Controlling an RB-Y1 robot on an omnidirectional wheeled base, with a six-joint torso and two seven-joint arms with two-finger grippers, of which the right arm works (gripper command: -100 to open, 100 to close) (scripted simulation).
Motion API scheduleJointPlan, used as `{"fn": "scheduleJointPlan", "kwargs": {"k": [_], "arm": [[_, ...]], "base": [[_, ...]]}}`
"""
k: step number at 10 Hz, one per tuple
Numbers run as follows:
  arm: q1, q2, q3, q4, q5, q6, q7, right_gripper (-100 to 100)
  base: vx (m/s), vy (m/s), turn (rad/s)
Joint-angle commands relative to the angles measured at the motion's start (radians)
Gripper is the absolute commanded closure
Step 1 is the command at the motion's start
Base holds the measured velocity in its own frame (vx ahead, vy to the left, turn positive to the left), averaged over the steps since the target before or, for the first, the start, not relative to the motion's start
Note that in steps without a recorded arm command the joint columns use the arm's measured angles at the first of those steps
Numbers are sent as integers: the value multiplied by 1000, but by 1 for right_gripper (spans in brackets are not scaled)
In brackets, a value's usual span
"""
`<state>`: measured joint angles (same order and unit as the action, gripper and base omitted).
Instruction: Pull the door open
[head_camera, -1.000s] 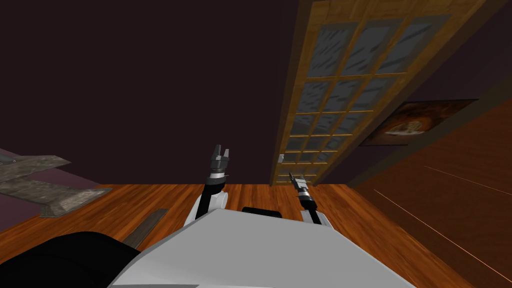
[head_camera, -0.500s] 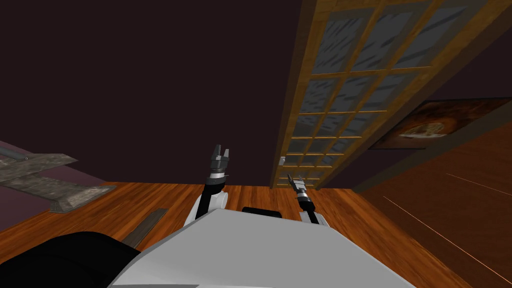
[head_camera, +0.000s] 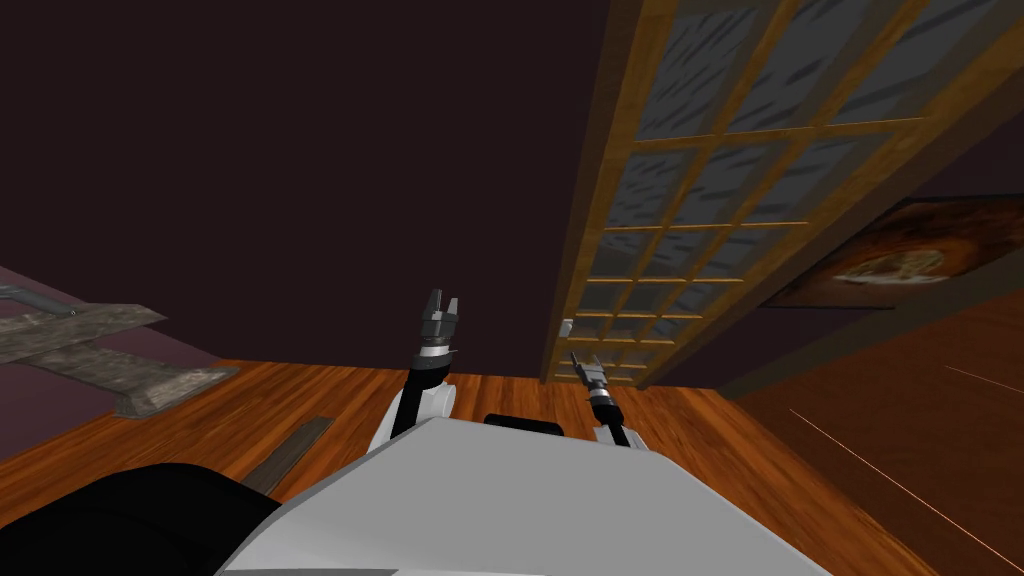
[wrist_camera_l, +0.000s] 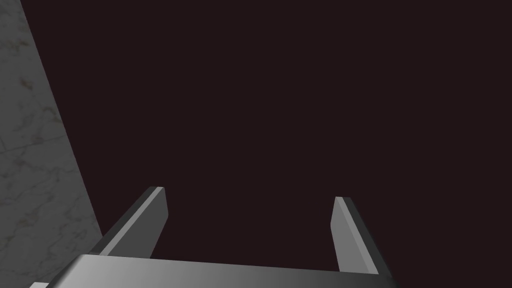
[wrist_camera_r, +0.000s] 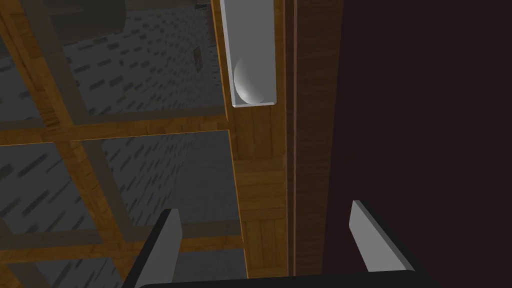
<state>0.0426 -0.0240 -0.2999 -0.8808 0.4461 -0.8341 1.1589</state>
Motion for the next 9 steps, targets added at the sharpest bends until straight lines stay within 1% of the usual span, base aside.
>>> {"fn": "scheduleJointPlan", "kwargs": {"k": [1,4,5,6,7,9], "arm": [[-12,8,-7,35,9,-5,35,-100],[-29,25,-18,87,23,-14,85,-100],[-29,18,-17,82,19,-15,72,-100],[-44,2,-36,101,-6,-12,99,-100],[-49,-3,-43,107,-15,-11,107,-100],[-76,-14,-77,138,-60,-7,148,-100]], "base": [[109,-60,61],[86,-63,44],[34,-26,13],[11,75,229],[25,103,247],[84,73,305]]}}
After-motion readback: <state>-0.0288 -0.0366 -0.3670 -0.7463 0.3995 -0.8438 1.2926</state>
